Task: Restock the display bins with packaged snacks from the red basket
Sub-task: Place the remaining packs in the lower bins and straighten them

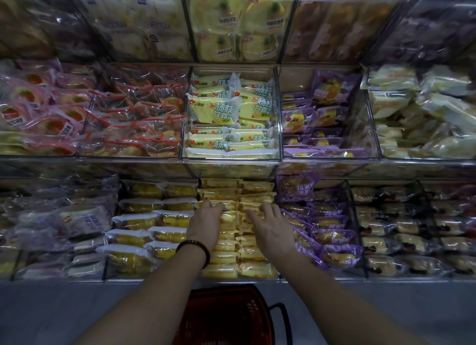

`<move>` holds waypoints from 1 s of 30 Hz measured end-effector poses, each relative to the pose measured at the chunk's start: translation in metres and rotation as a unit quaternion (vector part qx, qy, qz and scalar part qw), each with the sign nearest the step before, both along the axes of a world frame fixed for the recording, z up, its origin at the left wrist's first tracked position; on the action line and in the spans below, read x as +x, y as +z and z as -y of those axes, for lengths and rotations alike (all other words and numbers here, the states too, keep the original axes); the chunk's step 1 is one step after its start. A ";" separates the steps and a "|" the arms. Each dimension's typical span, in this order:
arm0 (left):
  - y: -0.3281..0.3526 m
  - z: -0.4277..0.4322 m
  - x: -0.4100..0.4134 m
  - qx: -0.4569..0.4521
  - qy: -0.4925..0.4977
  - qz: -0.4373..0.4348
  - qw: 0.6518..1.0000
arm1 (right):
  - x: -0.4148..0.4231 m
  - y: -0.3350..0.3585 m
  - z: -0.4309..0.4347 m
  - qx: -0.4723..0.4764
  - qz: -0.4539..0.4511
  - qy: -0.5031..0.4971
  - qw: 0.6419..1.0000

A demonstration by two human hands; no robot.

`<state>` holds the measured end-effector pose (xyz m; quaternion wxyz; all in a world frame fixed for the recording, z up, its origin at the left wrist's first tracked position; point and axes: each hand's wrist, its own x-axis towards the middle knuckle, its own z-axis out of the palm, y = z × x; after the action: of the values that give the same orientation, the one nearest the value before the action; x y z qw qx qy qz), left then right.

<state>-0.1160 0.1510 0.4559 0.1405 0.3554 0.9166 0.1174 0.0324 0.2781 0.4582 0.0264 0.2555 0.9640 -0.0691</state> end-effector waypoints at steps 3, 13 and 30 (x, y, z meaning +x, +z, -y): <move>0.002 -0.003 0.004 -0.015 0.007 -0.011 1.000 | 0.008 -0.007 0.007 0.015 -0.007 0.014 1.000; 0.019 0.011 0.029 0.046 0.045 0.009 0.998 | 0.019 -0.003 0.016 -0.079 -0.014 0.005 0.997; 0.073 0.053 0.148 0.085 0.041 0.178 0.980 | 0.124 0.077 0.010 -0.286 -0.134 -0.124 0.941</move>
<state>0.0317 0.0976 0.5294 0.2657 0.3019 0.8773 0.2618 0.1561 0.2685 0.5348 -0.0402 0.3431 0.8590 -0.3779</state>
